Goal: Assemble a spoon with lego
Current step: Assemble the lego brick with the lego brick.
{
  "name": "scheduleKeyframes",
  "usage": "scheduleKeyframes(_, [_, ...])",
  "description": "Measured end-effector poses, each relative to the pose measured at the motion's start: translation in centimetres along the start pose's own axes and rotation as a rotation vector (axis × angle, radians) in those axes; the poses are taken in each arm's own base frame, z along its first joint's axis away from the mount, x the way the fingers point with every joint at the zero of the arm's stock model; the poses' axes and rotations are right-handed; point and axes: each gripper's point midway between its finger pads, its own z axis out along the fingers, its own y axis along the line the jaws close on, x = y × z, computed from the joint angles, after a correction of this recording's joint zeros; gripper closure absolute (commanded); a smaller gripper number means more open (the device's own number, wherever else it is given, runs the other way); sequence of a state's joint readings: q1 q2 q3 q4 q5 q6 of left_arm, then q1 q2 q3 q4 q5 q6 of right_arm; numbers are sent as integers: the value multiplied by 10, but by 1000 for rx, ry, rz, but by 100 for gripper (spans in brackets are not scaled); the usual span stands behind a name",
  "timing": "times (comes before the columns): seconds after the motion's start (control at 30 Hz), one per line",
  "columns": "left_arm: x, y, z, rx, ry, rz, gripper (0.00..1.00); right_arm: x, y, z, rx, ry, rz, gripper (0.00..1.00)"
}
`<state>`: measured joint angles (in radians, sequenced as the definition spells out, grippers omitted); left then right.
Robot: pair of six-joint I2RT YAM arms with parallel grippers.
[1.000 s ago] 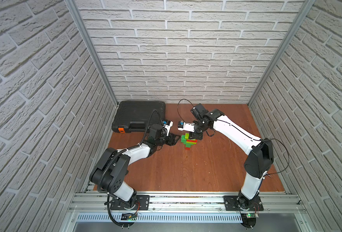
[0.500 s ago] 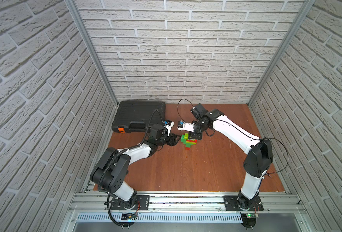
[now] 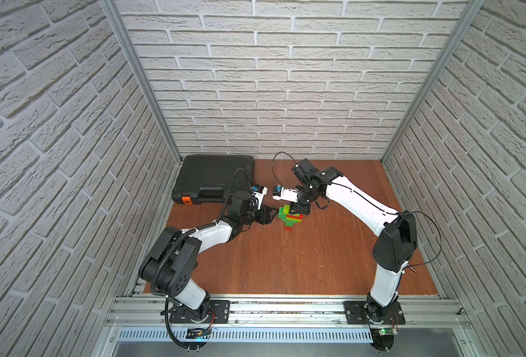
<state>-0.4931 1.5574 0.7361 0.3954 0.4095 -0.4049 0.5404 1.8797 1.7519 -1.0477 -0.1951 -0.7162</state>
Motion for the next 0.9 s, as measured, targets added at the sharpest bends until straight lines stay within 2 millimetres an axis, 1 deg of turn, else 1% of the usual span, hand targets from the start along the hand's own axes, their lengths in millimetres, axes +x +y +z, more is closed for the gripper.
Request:
scheduleKeyframes(0.13, [0,0,0,-1,0,0,35,-1,1,1,0,9,8,86])
scheduleKeyframes(0.2, [0,0,1,-5,0,2,35,-2,0,6,0,17,17,87])
scheduleKeyframes(0.43, [0,0,1,-21,-3,4,35,-3,2,7,7,15,35,87])
scheduleKeyframes(0.5, [0,1,1,-22,-4,5,35,-3,2,7,10,12,35,78])
scheduleKeyframes(0.6, [1,1,1,-25,-2,5,34,-4,2,6,11,9,36,60])
scheduleKeyframes(0.63, [1,1,1,-24,-1,5,34,-4,2,6,12,10,39,56])
scheduleKeyframes(0.7, [2,0,1,-21,4,5,34,5,4,15,-5,53,51,49])
scheduleKeyframes(0.8, [4,1,1,-21,10,3,33,19,10,34,-46,115,78,43])
scheduleKeyframes(0.9, [5,1,1,-25,17,2,33,21,10,38,-51,128,90,38])
